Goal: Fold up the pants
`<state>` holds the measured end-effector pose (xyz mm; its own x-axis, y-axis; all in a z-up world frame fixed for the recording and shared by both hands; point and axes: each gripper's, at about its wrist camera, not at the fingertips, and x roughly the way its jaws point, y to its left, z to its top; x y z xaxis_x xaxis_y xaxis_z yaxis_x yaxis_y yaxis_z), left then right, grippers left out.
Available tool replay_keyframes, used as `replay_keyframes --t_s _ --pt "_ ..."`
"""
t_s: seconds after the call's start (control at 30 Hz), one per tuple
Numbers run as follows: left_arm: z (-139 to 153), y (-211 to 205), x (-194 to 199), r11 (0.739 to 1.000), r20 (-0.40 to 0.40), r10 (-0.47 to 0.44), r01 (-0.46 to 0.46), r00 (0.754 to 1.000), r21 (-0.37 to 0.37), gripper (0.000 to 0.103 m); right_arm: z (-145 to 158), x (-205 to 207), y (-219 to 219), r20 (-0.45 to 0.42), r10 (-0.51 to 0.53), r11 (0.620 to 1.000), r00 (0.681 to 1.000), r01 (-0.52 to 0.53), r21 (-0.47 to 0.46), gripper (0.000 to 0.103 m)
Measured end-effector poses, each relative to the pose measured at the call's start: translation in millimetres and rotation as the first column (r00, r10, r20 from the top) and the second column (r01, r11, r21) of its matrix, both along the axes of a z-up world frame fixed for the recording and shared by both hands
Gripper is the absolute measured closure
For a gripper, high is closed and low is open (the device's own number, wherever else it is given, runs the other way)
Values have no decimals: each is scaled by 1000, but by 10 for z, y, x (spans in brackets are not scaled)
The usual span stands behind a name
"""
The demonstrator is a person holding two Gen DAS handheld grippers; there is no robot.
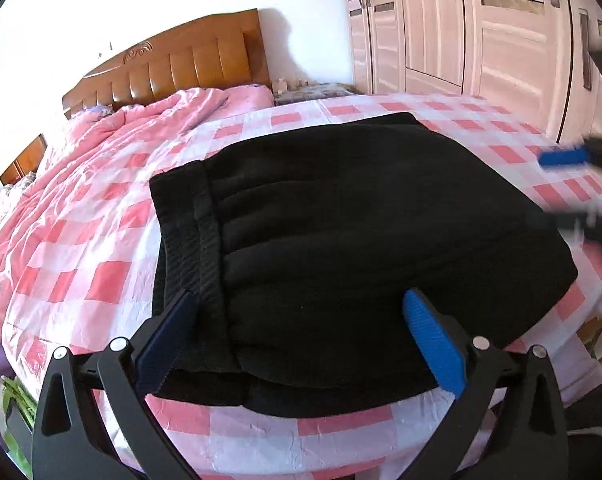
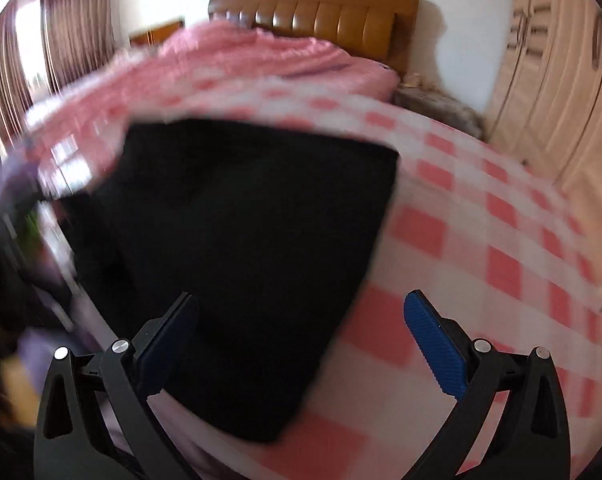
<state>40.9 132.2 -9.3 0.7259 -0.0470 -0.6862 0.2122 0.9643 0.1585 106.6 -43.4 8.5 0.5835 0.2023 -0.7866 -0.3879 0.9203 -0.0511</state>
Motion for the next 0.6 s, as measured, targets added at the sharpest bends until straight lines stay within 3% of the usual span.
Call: replay_keyframes --t_s 0.17,0.33,0.6 --pt "-43 -28 62 999 -22 12 -12 1000 42 1 -173 -59 -66 49 -6 1000 999 5 28 4" --pt "-41 -37 65 999 -21 9 -8 1000 41 1 -219 -52 -187 9 -12 994 1000 11 112 4" --pt "18 -35 55 997 -42 32 -29 999 74 1 -135 -172 -175 -5 -23 997 1000 23 77 4"
